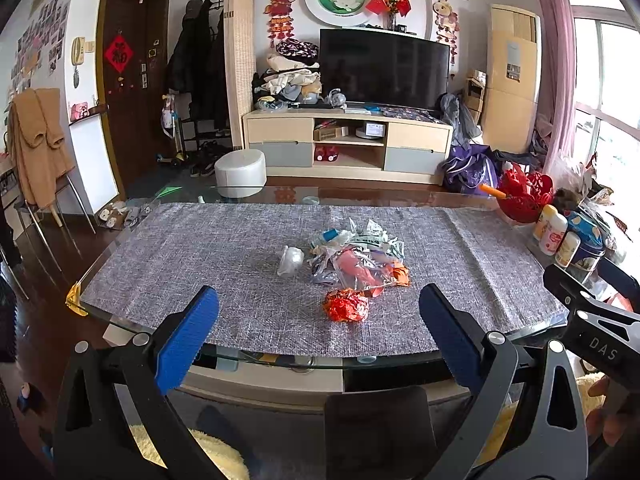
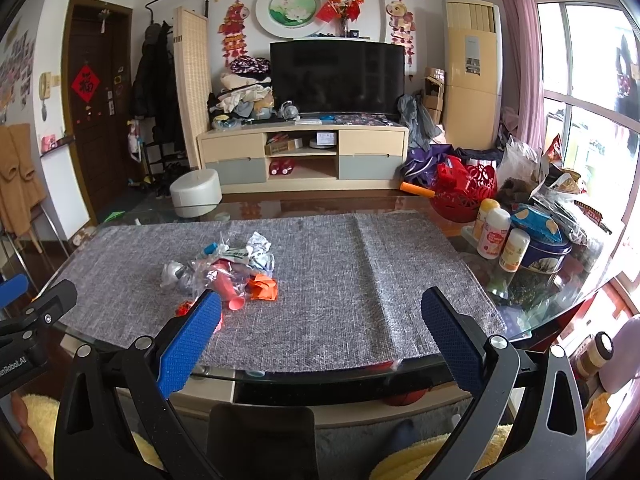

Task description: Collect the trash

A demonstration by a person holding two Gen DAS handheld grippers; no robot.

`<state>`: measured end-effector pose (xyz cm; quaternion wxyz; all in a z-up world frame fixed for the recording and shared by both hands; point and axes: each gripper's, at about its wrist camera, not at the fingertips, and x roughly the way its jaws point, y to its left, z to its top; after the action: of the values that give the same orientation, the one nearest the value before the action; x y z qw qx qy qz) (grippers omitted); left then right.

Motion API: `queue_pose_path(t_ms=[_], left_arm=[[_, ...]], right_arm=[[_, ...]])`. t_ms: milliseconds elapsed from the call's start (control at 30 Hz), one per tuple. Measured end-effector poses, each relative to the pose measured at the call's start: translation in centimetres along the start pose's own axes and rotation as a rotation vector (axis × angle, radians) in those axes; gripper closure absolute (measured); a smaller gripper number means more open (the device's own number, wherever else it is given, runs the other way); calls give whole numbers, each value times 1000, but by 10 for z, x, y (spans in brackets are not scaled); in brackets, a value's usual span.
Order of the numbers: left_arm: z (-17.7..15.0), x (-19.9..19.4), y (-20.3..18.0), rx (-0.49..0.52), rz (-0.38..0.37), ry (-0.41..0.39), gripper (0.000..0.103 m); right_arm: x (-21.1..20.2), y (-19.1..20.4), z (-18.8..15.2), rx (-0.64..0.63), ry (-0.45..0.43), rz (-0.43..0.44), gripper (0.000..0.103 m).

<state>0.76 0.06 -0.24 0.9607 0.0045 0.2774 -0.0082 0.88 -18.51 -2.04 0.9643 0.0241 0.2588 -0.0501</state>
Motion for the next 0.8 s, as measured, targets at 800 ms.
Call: queue_pose_path(t_ms=[800], left_arm=[[3, 2, 9, -7, 0, 0, 8]], right_arm=[[3, 0, 1, 8, 24, -5, 3]])
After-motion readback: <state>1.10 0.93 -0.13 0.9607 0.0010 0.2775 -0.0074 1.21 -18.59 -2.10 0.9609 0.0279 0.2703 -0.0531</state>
